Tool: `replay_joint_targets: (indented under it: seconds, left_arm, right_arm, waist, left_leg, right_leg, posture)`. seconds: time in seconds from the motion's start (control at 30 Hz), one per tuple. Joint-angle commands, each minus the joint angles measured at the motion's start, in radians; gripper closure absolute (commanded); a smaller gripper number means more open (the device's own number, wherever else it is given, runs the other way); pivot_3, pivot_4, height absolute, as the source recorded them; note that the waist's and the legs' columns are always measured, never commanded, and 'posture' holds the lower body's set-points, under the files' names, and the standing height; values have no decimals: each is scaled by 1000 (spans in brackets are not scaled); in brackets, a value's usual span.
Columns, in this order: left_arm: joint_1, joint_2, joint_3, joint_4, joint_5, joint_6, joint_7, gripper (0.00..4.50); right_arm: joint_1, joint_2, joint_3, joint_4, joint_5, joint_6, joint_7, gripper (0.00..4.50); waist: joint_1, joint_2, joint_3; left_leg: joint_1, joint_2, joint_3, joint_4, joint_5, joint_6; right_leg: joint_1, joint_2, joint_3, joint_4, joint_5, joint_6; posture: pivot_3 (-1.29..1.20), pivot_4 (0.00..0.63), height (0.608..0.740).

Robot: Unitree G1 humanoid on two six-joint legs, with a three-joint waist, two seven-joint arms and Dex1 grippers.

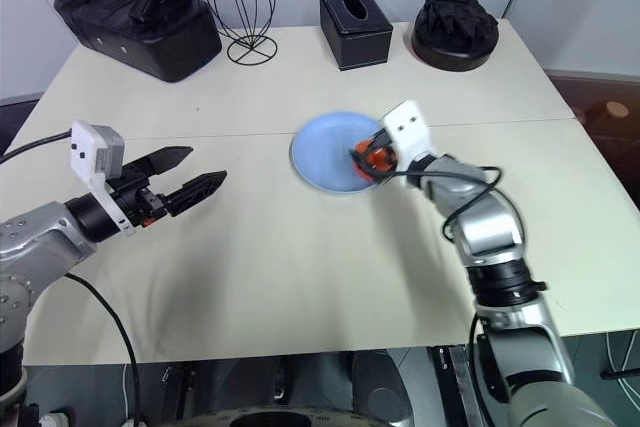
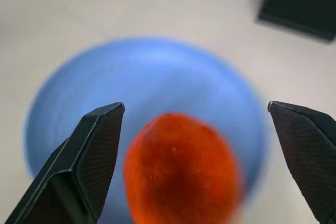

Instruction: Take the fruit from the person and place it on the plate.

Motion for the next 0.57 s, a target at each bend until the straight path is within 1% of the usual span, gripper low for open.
replay_joint_targets:
  seconds: [0.03,0.1,0.17,0.23,0.27,0.37,0.57]
  left_arm:
    - [13,30,16,-11,-20,2,-38,0]
    - [16,43,18,-1,-17,-2,-52,0]
    - [17,57,17,5,-16,-5,-69,0]
    - [16,67,15,12,-13,-8,-81,0]
    - [13,69,12,15,-10,-10,-84,0]
    - [4,75,5,21,-4,-13,-93,0]
    - [-11,77,-3,21,3,-13,-98,0]
  right_arm:
    - [48,-116,-152,-177,171,104,135,21]
    - [116,-205,-230,-239,252,150,220,21]
    - [200,-288,-287,-282,302,162,303,21]
    - [280,-347,-305,-300,299,132,357,21]
    - [323,-364,-318,-276,280,90,386,21]
    - [378,-377,-345,-212,256,5,422,21]
    - [379,-374,-335,-177,245,-53,414,21]
  waist:
    - [3,0,0]
    - [3,0,0]
    - [4,0,0]
    - [5,0,0]
    - [5,0,0]
    - [1,-1,0]
    - [1,-1,0]
  left_leg:
    - [0,0,0,0,0,0]
    - [0,0,0,0,0,1]
    - [1,0,0,0,-1,1]
    - [1,0,0,0,-1,1]
    - [1,0,0,0,-1,1]
    - [2,0,1,0,-1,1]
    - [2,1,1,0,-1,1]
  right_leg:
    - [0,0,0,-1,0,0]
    - [1,0,0,-1,0,0]
    - [2,0,0,-2,0,0]
    - [2,0,0,-2,0,0]
    - [3,0,0,-2,0,0]
    - [4,1,0,-2,0,0]
    - [4,1,0,-2,0,0]
  posture:
    - [0,150,740]
    - [0,150,740]
    - [0,150,740]
    - [0,150,740]
    - [0,150,740]
    - [0,150,740]
    - [0,150,740]
